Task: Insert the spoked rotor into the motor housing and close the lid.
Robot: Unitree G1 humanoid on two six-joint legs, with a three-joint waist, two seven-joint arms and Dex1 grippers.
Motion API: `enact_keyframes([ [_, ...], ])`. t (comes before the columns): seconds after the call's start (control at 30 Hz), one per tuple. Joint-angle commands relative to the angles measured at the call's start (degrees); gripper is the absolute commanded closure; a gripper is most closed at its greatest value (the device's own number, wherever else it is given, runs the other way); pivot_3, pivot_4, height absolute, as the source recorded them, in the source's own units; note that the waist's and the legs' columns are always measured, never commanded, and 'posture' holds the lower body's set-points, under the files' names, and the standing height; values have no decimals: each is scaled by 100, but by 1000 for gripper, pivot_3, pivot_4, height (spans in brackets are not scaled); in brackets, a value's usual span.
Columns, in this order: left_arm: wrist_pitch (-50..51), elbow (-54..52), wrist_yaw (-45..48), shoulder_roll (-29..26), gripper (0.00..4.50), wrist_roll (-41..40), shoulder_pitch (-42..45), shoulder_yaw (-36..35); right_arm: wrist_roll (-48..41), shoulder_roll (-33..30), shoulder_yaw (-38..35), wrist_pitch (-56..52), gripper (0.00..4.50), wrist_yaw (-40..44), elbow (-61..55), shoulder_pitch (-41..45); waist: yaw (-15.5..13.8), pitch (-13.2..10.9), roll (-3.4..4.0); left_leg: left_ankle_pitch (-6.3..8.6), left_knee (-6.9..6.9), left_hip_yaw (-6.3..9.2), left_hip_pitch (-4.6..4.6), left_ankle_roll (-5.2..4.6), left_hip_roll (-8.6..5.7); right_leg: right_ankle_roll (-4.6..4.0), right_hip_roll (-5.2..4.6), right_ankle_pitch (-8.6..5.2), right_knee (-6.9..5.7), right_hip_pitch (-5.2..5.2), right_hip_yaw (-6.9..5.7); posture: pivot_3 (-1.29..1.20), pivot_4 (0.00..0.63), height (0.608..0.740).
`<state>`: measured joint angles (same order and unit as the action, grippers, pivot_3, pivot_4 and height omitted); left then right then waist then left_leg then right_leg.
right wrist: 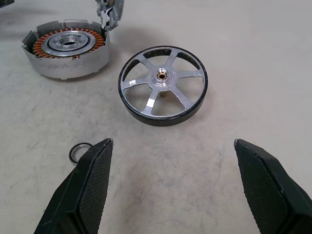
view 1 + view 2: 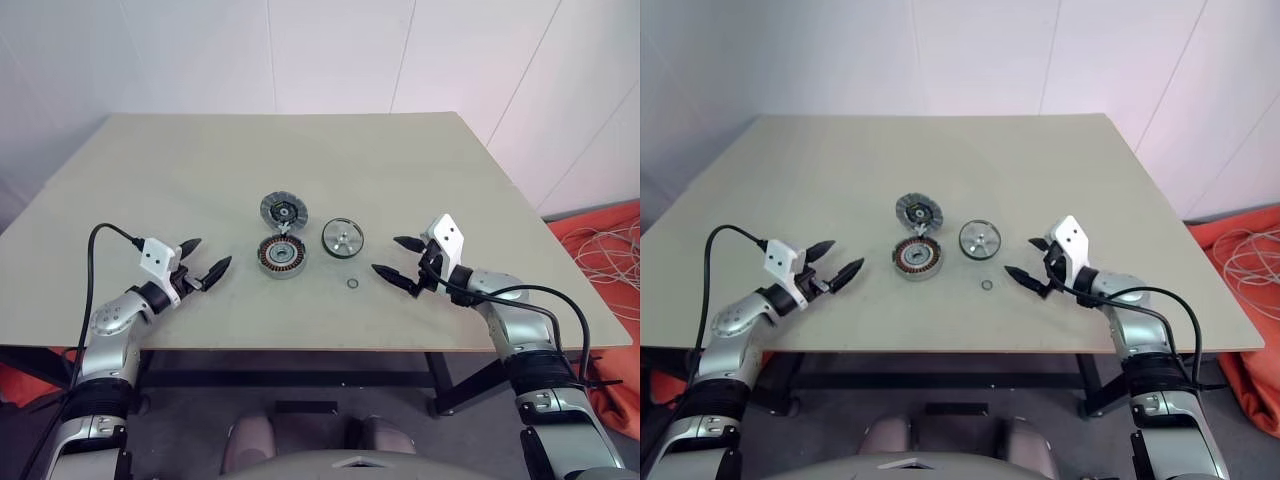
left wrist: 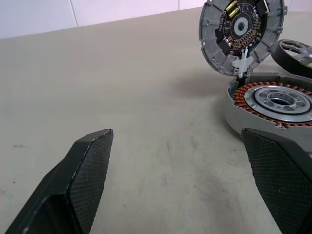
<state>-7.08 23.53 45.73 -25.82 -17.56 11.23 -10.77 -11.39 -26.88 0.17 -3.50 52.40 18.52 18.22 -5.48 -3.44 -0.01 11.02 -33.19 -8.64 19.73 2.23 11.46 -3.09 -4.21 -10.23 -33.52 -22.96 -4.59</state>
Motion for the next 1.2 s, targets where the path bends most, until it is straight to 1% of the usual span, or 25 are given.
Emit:
enact_keyframes([
  [0.03, -93, -151, 5, -10, 28, -30, 124, -24, -77, -21, -54, 99, 0, 13, -179, 146, 0, 0, 0, 0, 0, 0, 0, 0, 0, 0, 0, 0, 0, 0, 0, 0, 0, 740],
  [0.53, -39, -332, -3, -14, 28, -34, 10, -17, -66, 11, 71, -137, 0, 51, -384, 210, 0, 0, 0, 0, 0, 0, 0, 0, 0, 0, 0, 0, 0, 0, 0, 0, 0, 740],
  [0.73, 34, -499, 44, 54, 28, -32, -22, 98, -62, 63, 304, -434, 0, 70, -881, 226, -1, 0, 0, 0, 0, 0, 0, 0, 1, 0, 0, 0, 0, 0, 0, 0, 0, 740],
  [0.93, 150, -626, 28, 87, 28, -47, 26, 200, -3, 37, 726, -846, 0, 177, -1518, 231, 0, 0, 0, 0, 1, 1, 0, 0, 2, 0, 0, 0, -1, 0, 0, 0, 0, 740],
  [1.07, 289, -710, 99, 56, 28, -113, 37, 208, -152, 16, 1086, -1768, 0, 371, -2036, 564, 12, -1, 1, 0, 1, 1, 0, 0, 2, 0, 0, 0, -2, 0, 0, 0, 0, 740],
  [1.2, 420, -920, 160, 30, 28, -195, -74, 179, 436, -69, 1859, -2604, 0, 512, -1996, 1544, 17, -2, 3, -1, 0, 2, -6, 1, 4, 0, 0, 0, -4, -1, 2, 0, 0, 740],
])
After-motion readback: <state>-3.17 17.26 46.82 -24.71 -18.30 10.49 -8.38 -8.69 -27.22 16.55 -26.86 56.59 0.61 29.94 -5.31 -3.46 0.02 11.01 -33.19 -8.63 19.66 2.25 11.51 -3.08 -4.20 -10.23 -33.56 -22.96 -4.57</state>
